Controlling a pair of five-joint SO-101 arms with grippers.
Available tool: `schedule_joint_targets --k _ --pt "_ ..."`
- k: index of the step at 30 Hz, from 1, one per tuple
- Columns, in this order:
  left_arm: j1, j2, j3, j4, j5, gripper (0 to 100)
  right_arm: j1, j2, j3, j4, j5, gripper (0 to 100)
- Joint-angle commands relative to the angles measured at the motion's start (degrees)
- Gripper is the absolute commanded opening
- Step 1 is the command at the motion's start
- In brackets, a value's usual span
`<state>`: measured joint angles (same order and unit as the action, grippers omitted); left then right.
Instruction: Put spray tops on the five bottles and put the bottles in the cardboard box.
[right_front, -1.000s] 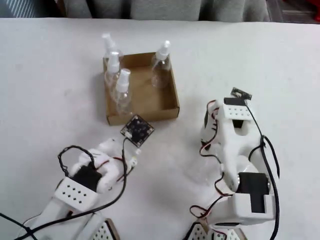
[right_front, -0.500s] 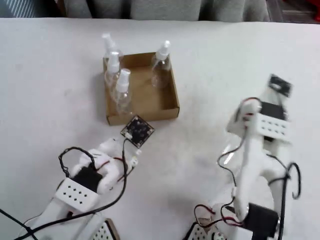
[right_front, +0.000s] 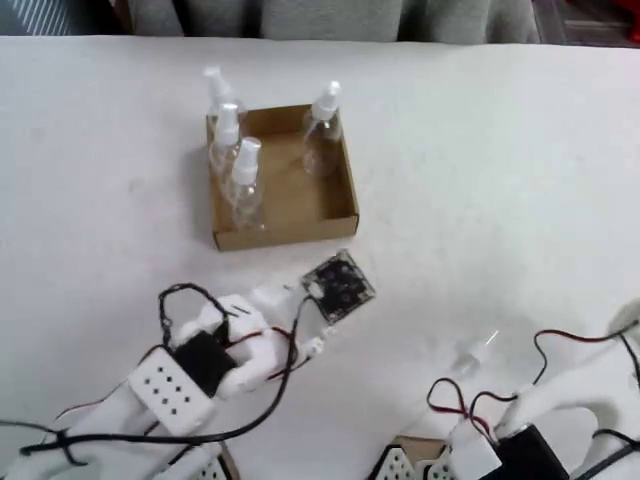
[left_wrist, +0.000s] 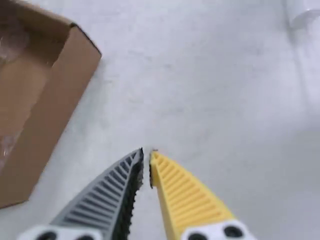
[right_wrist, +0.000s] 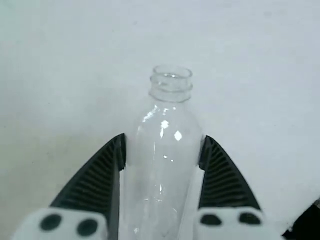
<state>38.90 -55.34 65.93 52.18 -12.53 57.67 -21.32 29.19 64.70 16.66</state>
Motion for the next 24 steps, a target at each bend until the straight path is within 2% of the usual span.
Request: schedule_joint_targets --k 1,7,12,15,19,24 --pt "6.9 12.6 -11.6 0.2 0.7 4 4.6 0.1 -1.6 -4.0 3.2 3.5" --pt "19.2 29.8 -23.4 0.2 0.6 5 7.6 9.5 -2.0 -12.5 4.8 3.5" --pt "26.9 43.0 -34.8 0.1 1.1 17 7.7 17.9 -2.0 -21.0 4.8 3.3" --pt "28.1 51.7 -41.7 0.1 1.1 22 8.2 20.7 -2.1 -24.8 4.7 3.1" --pt "26.9 62.5 -52.0 0.1 1.5 23 9.2 21.8 -2.1 -27.5 4.6 3.1" --pt "25.7 71.4 -62.1 0.1 9.7 23 11.4 21.4 -3.3 -28.3 4.4 3.1"
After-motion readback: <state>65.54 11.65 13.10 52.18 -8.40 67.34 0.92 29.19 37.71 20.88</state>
